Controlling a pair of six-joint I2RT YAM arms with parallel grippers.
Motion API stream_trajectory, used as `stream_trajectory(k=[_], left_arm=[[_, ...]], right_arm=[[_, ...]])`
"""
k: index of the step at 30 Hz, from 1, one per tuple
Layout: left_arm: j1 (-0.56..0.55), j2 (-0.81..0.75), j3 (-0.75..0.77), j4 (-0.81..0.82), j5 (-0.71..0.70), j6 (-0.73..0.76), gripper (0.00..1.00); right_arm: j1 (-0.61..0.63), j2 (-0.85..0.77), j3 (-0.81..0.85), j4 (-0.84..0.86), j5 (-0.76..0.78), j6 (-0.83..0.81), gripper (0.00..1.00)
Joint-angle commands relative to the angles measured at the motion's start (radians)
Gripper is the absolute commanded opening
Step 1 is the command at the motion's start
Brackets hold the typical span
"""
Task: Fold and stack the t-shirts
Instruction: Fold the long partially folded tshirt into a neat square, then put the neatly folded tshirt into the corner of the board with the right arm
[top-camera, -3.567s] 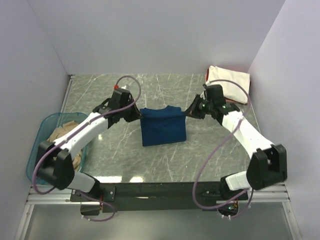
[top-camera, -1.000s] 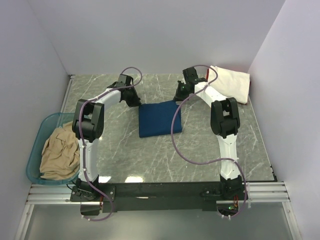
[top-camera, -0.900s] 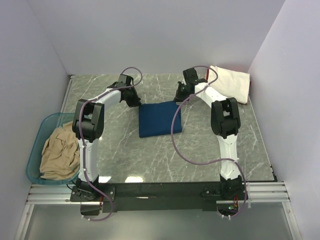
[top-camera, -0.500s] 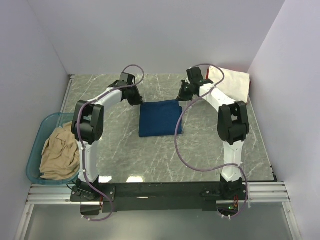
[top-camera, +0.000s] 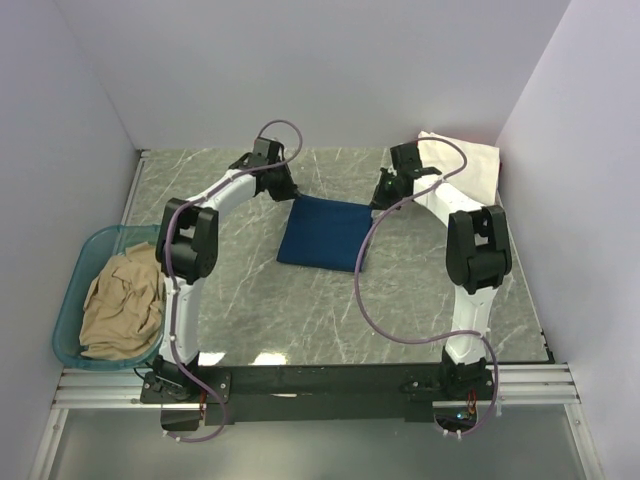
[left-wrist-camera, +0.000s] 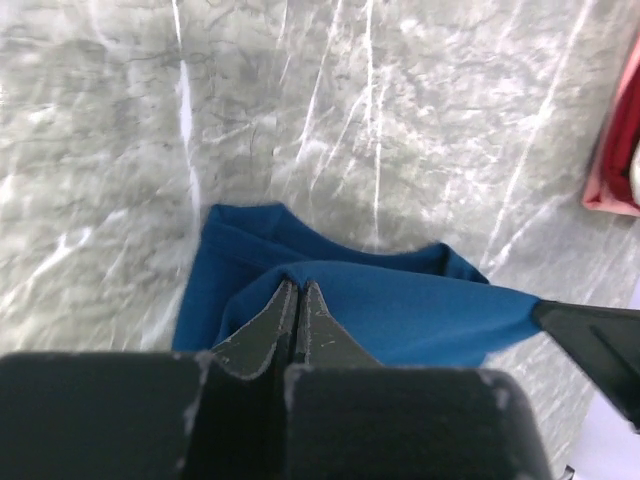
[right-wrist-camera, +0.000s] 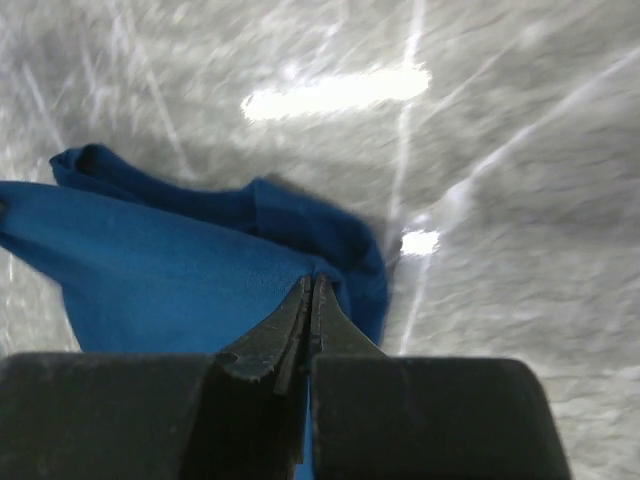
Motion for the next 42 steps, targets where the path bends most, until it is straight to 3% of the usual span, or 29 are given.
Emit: stream_trajectory(k=[1, 5, 8, 11, 12, 15, 16, 19, 23, 28, 34, 42], left_arm=[[-0.004, 0.06, 0.061, 0.008, 0.002, -0.005, 0.0], [-0.002, 0.096, 0.104, -0.014, -0.012, 0.004, 0.0], [0.002, 0.103, 0.121, -0.019, -0.01, 0.012, 0.06], [0.013, 0.082, 0.128, -0.025, -0.02, 0.022, 0.35], [0.021, 0.07, 0.125, -0.022, -0.02, 0.028, 0.49], [0.034, 0.015, 0.109, -0.028, -0.035, 0.042, 0.68], [0.034, -0.022, 0.087, -0.025, -0.038, 0.05, 0.69], [0.027, -0.106, 0.015, -0.018, -0.049, 0.045, 0.69], [-0.034, -0.212, -0.108, 0.008, -0.095, 0.039, 0.65], [-0.169, -0.289, -0.264, 0.076, -0.109, 0.004, 0.51], [-0.323, -0.24, -0.298, 0.128, -0.083, -0.037, 0.31], [-0.429, -0.099, -0.238, 0.137, -0.073, -0.064, 0.24]], right_arm=[[-0.033, 0.034, 0.01, 0.038, 0.021, -0.001, 0.0], [-0.056, 0.055, 0.001, 0.05, 0.002, 0.007, 0.0], [-0.065, 0.068, 0.009, 0.044, 0.008, 0.004, 0.0], [-0.073, 0.083, 0.026, 0.024, 0.01, 0.002, 0.0], [-0.076, 0.081, 0.024, 0.022, 0.01, 0.001, 0.01], [-0.083, 0.068, 0.018, 0.01, 0.019, 0.004, 0.23], [-0.085, 0.046, 0.006, 0.012, 0.022, 0.004, 0.37], [-0.085, -0.012, -0.02, 0.006, 0.044, 0.007, 0.52], [-0.088, -0.104, -0.117, 0.025, 0.053, 0.027, 0.56], [-0.088, -0.234, -0.33, 0.145, -0.027, 0.061, 0.58], [-0.083, -0.287, -0.49, 0.3, -0.145, 0.122, 0.6], [-0.039, -0.267, -0.52, 0.351, -0.14, 0.151, 0.61]])
